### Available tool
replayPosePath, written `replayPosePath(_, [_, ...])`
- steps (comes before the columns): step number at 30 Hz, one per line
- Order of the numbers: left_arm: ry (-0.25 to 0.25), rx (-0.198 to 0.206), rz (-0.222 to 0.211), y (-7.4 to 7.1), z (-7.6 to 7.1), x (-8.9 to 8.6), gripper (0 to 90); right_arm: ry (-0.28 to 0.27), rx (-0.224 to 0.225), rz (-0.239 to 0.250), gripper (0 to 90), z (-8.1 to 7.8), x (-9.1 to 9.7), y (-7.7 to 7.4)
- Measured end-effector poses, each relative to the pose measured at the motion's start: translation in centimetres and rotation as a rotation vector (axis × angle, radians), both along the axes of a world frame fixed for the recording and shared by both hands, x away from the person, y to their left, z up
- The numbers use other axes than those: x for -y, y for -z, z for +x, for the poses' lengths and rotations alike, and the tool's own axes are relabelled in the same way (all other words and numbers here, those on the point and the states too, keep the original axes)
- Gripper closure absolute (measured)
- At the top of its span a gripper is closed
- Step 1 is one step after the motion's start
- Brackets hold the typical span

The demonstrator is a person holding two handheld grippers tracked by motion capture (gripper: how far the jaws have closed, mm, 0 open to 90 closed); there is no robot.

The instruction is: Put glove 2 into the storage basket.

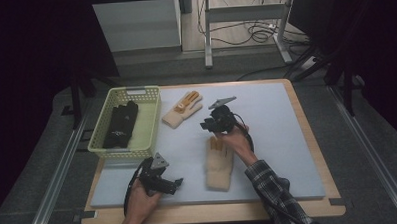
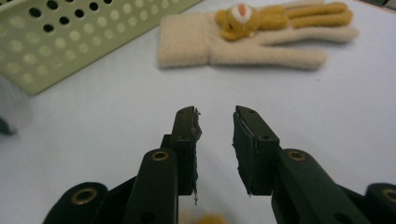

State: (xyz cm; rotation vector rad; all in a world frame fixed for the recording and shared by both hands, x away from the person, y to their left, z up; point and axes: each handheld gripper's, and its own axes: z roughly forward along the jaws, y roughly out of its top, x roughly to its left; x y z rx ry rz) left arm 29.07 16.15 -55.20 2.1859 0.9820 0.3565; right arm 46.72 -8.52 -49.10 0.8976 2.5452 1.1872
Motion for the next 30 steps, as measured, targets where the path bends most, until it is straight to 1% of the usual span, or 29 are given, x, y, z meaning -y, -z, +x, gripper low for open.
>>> replayPosePath(7, [0.000,0.003,0.000,0.0,0.0,0.0,0.5,-0.003,0.001,-0.024,68.5,2.6,-3.5,0.4])
replayPosePath(8, [-0.001,0.002,0.000,0.0,0.0,0.0,0.6,-0.003,0.002,-0.034,67.9,3.0,-4.0,0.5])
replayPosePath(11, [0.000,0.001,0.000,0.0,0.0,0.0,0.5,0.000,-0.003,-0.044,64.5,4.5,-5.5,1.4])
replayPosePath(16, [0.000,0.001,0.000,0.0,0.0,0.0,0.5,0.009,0.006,-0.067,59.9,5.9,-7.3,2.5])
replayPosePath(17, [0.000,0.001,0.000,0.0,0.0,0.0,0.5,0.009,0.006,-0.067,59.9,5.9,-7.3,2.5])
replayPosePath(18, [0.000,0.001,0.000,0.0,0.0,0.0,0.6,0.015,0.013,-0.075,57.9,6.5,-8.0,2.9])
replayPosePath(21, [0.000,0.001,0.000,0.0,0.0,0.0,0.6,0.022,0.025,-0.102,57.8,6.9,-8.7,3.2])
replayPosePath(22, [0.000,0.001,0.000,0.0,0.0,0.0,0.5,0.023,0.026,-0.116,58.9,7.1,-8.9,3.5])
replayPosePath(23, [0.000,0.001,0.000,0.0,0.0,0.0,0.5,0.022,0.033,-0.138,62.3,7.2,-9.2,3.9])
replayPosePath(24, [0.000,0.001,0.000,0.0,0.0,0.0,0.5,0.023,0.035,-0.128,65.8,7.3,-9.2,4.0])
replayPosePath(25, [0.000,0.001,0.000,0.0,0.0,0.0,0.5,0.023,0.026,-0.118,70.6,7.4,-9.1,4.0])
replayPosePath(27, [0.000,0.000,0.000,0.0,0.0,0.0,0.5,0.031,0.017,-0.105,82.7,7.3,-9.0,4.1])
replayPosePath(29, [0.000,0.000,0.000,0.0,0.0,0.0,0.5,0.045,0.013,-0.105,86.1,7.2,-9.0,4.1])
replayPosePath(30, [0.000,0.000,0.000,0.0,0.0,0.0,0.5,0.044,0.011,-0.108,86.6,7.1,-9.0,4.0])
